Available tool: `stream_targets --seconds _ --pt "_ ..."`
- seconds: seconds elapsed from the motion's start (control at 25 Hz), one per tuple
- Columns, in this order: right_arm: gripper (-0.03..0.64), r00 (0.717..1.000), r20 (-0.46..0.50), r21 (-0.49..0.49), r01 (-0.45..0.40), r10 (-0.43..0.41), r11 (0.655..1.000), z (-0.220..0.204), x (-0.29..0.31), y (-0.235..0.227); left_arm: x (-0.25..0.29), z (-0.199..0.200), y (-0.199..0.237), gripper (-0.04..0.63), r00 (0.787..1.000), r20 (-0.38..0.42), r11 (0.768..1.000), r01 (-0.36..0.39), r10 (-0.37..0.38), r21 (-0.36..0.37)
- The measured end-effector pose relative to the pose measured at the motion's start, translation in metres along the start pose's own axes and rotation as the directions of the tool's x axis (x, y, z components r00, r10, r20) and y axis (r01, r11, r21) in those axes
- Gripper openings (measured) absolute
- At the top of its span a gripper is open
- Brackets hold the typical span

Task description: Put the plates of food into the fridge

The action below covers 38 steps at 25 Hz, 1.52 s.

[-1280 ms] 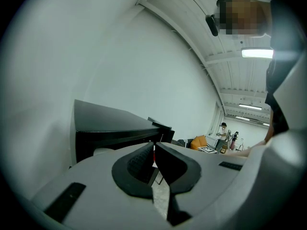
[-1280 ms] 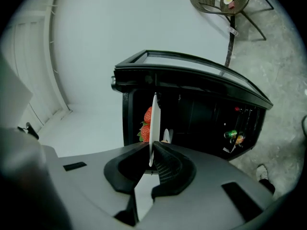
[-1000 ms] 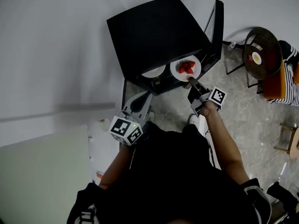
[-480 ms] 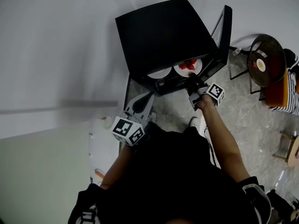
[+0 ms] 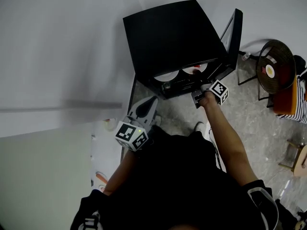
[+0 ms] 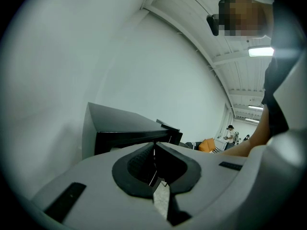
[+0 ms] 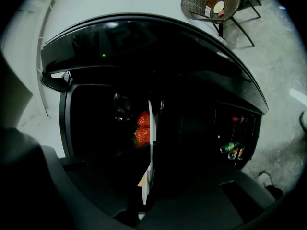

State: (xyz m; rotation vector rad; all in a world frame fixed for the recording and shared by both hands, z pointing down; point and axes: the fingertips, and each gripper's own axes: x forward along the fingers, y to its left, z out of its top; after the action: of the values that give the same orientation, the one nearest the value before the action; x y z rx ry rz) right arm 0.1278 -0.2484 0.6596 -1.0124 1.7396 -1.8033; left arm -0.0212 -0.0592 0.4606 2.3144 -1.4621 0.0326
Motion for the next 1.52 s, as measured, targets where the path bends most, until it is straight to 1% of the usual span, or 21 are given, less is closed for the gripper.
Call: stream_targets --seconds 0.12,0.36,0.56,0.68,0.72,0.8,0.84,0.92,1.0,1.04,1.12,1.24,1.36,1.44,1.52 --pt "0.034 1.000 0.001 -0.008 0.004 -0.004 1.000 0.003 0.004 0.000 -0.003 -0.002 0.003 0.025 1.000 0.000 1.000 -0.016 0.016 -0.015" --pt "0.034 1.000 0.024 0.000 0.010 -0.010 1.000 0.006 0.009 0.000 -0.003 -0.001 0.003 0.025 1.000 0.007 1.000 -0.024 0.024 -0.009" --pt "0.034 1.000 0.030 0.008 -0.001 0.001 1.000 0.008 0.014 -0.001 -0.003 0.000 0.002 0.025 1.000 0.010 1.000 -0.018 0.018 -0.005" --pt "0.035 0.999 0.047 -0.011 -0.022 0.023 1.000 0.013 0.011 0.003 -0.004 0.000 0.002 0.025 1.000 0.008 1.000 -0.024 0.024 -0.008" --pt "0.045 0.997 0.061 -0.021 -0.037 0.039 0.999 0.017 0.008 0.006 -0.004 0.000 0.003 0.025 1.000 0.008 1.000 -0.025 0.025 -0.010" --pt "0.169 0.996 0.075 -0.051 -0.049 0.053 0.997 0.022 0.002 0.008 -0.004 0.000 0.004 0.025 1.000 0.011 1.000 -0.024 0.025 -0.015" --pt "0.170 0.997 0.068 -0.083 -0.042 0.048 0.996 0.023 -0.003 0.008 -0.003 -0.001 0.004 0.025 1.000 0.011 1.000 -0.023 0.023 -0.018" --pt "0.170 0.999 0.034 -0.196 -0.032 0.040 0.980 0.019 -0.015 0.012 -0.002 -0.003 0.004 0.025 1.000 0.009 1.000 -0.019 0.019 -0.022" --pt "0.170 0.998 0.008 -0.333 -0.056 0.063 0.941 0.014 -0.028 0.025 0.000 -0.004 0.004 0.025 1.000 0.005 1.000 -0.011 0.011 -0.025" --pt "0.170 0.996 -0.001 -0.401 -0.079 0.085 0.913 0.011 -0.034 0.035 0.001 -0.004 0.003 0.025 1.000 0.002 1.000 -0.005 0.005 -0.025" --pt "0.168 0.992 -0.024 -0.530 -0.120 0.127 0.839 0.003 -0.046 0.056 0.005 -0.004 0.000 0.025 1.000 -0.002 1.000 0.008 -0.009 -0.022" --pt "0.160 0.978 -0.081 -0.668 -0.195 0.190 0.718 -0.017 -0.062 0.092 0.009 -0.003 -0.004 0.025 1.000 -0.003 1.000 0.024 -0.025 -0.018" --pt "0.150 0.963 -0.150 -0.777 -0.254 0.222 0.576 -0.041 -0.077 0.126 0.011 -0.004 -0.003 0.023 0.999 -0.004 0.999 0.034 -0.034 -0.021" --pt "0.151 0.954 -0.189 -0.833 -0.280 0.231 0.477 -0.057 -0.087 0.144 0.013 -0.005 -0.003 0.025 0.999 -0.007 0.999 0.044 -0.044 -0.025" --pt "0.150 0.942 -0.218 -0.867 -0.308 0.257 0.391 -0.072 -0.097 0.162 0.014 -0.005 -0.002 0.025 0.998 -0.009 0.998 0.055 -0.055 -0.025"
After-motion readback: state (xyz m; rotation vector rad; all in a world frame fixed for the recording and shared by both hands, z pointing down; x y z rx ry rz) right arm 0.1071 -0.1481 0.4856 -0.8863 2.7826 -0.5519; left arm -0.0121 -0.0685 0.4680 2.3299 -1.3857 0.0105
